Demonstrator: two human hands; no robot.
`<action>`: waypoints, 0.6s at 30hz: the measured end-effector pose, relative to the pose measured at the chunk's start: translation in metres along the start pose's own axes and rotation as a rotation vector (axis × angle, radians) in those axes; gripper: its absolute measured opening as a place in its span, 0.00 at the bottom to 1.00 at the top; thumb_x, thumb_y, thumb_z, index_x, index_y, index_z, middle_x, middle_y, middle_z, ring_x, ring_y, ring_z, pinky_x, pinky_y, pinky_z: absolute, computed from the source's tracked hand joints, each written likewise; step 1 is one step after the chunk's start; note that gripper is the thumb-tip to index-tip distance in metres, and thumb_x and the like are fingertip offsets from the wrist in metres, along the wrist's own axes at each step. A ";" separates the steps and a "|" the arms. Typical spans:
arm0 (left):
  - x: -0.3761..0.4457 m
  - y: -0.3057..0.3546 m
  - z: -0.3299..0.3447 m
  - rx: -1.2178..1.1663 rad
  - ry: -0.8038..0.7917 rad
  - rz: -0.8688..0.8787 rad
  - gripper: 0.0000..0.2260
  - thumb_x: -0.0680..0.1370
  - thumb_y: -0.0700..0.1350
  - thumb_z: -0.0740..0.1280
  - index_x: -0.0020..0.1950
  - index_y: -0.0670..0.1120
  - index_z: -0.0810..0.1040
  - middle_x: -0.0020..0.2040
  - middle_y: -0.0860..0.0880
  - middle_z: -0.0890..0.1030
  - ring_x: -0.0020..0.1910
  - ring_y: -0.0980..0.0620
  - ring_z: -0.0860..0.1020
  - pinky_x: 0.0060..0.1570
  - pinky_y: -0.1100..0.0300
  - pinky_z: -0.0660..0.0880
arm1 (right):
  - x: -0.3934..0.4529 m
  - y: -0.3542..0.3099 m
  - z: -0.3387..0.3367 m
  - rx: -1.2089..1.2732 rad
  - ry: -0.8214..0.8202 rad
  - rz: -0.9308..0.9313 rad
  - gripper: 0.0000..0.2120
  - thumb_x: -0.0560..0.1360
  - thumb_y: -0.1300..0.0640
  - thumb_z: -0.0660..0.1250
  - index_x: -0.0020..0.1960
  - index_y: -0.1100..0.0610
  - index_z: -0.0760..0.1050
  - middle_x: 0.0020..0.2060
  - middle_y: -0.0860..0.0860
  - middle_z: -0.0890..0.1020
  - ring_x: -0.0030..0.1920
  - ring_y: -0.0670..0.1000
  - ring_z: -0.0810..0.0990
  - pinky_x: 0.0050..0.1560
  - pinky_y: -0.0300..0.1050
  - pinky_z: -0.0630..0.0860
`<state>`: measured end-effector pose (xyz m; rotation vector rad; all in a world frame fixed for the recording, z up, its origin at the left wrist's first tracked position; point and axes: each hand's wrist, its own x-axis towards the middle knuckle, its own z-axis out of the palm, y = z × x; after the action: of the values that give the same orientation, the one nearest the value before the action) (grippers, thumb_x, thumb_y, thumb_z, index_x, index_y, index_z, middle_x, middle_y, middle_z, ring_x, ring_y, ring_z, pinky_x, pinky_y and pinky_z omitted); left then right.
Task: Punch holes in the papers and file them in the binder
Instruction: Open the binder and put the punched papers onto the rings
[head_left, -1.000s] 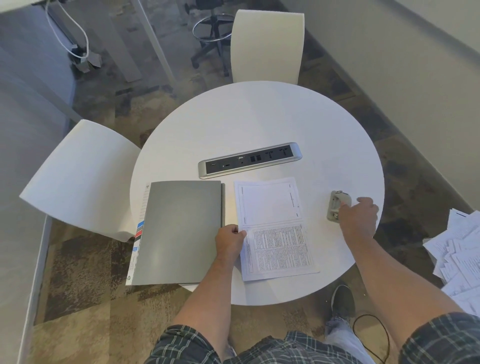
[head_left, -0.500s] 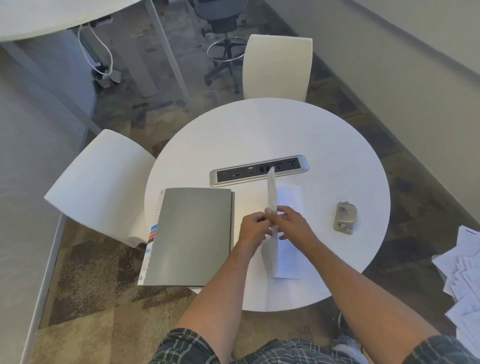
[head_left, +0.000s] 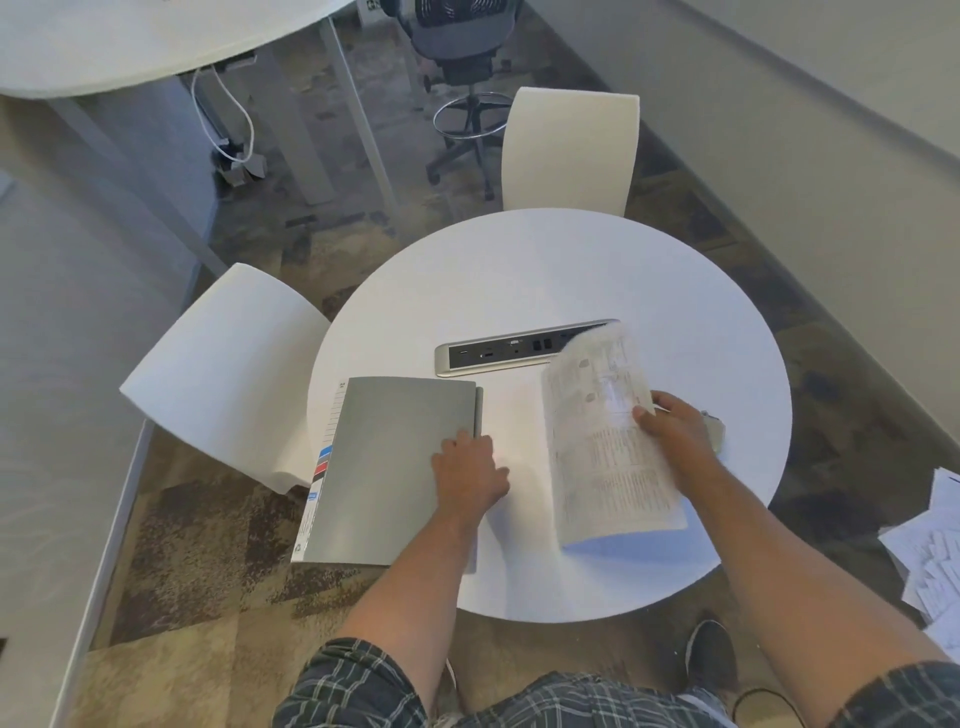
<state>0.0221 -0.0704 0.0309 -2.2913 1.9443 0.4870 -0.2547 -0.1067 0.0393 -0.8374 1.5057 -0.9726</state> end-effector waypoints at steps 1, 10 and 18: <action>-0.003 -0.009 0.003 0.113 -0.021 -0.038 0.26 0.74 0.61 0.70 0.66 0.49 0.74 0.66 0.44 0.71 0.65 0.42 0.71 0.60 0.47 0.70 | 0.001 0.003 -0.006 -0.022 0.033 0.015 0.13 0.80 0.62 0.68 0.64 0.60 0.80 0.53 0.60 0.86 0.50 0.62 0.85 0.52 0.57 0.83; -0.027 -0.038 0.028 0.216 -0.176 -0.216 0.56 0.67 0.68 0.72 0.82 0.46 0.44 0.81 0.35 0.45 0.81 0.36 0.46 0.68 0.33 0.65 | 0.001 0.046 -0.031 -0.230 0.095 0.147 0.08 0.81 0.62 0.65 0.59 0.57 0.79 0.50 0.56 0.85 0.47 0.58 0.85 0.56 0.61 0.82; -0.028 -0.030 0.037 0.209 -0.224 -0.234 0.47 0.72 0.56 0.68 0.82 0.47 0.43 0.82 0.39 0.43 0.81 0.34 0.46 0.65 0.33 0.67 | -0.006 0.058 -0.031 -0.323 0.062 0.171 0.08 0.81 0.61 0.64 0.57 0.54 0.78 0.47 0.50 0.86 0.46 0.54 0.86 0.52 0.55 0.82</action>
<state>0.0408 -0.0280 0.0002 -2.1878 1.5248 0.4673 -0.2846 -0.0731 -0.0092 -0.8930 1.7856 -0.6435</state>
